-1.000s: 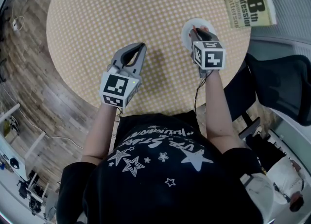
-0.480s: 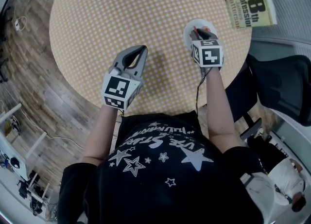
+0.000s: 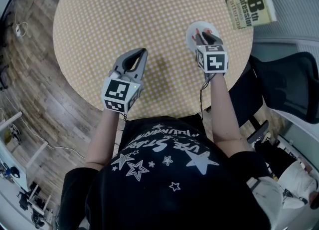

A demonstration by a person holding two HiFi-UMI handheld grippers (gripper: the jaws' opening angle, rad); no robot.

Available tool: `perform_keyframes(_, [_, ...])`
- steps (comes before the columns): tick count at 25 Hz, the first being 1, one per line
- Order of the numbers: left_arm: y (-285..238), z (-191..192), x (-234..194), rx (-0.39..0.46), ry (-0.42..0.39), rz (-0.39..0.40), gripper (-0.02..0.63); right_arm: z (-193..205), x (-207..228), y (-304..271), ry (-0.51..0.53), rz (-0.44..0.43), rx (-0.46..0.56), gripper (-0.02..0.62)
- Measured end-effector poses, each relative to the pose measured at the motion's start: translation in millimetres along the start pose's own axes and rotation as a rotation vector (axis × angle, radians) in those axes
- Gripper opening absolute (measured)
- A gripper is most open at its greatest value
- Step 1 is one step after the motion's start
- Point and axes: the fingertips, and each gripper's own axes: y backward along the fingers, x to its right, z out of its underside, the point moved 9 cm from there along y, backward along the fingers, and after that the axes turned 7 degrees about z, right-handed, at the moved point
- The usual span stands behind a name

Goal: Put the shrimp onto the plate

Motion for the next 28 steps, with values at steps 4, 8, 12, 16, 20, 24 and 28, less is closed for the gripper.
perform_keyframes(4, [11, -2, 5, 0.024, -0.009, 0.024, 0.002, 4, -13, 24, -0.006, 0.019, 0.043, 0.071])
perform_keyframes(8, [30, 0, 10, 0.041, -0.009, 0.052, 0.002, 11, -36, 53, -0.022, 0.032, 0.079, 0.069])
perform_keyframes(12, [45, 4, 14, 0.045, -0.029, 0.098, 0.002, 22, -54, 82, -0.041, 0.055, 0.12, 0.069])
perform_keyframes(16, [60, 7, 25, 0.052, -0.057, 0.158, 0.002, 38, -68, 115, -0.115, 0.065, 0.193, 0.069])
perform_keyframes(20, [68, 16, 33, 0.037, -0.081, 0.226, 0.002, 62, -80, 143, -0.21, 0.052, 0.236, 0.06])
perform_keyframes(24, [69, 24, 44, 0.017, -0.106, 0.275, 0.002, 86, -84, 167, -0.216, 0.047, 0.233, 0.052])
perform_keyframes(28, [77, 25, 54, 0.026, -0.109, 0.277, 0.002, 97, -85, 180, -0.229, 0.033, 0.239, 0.051])
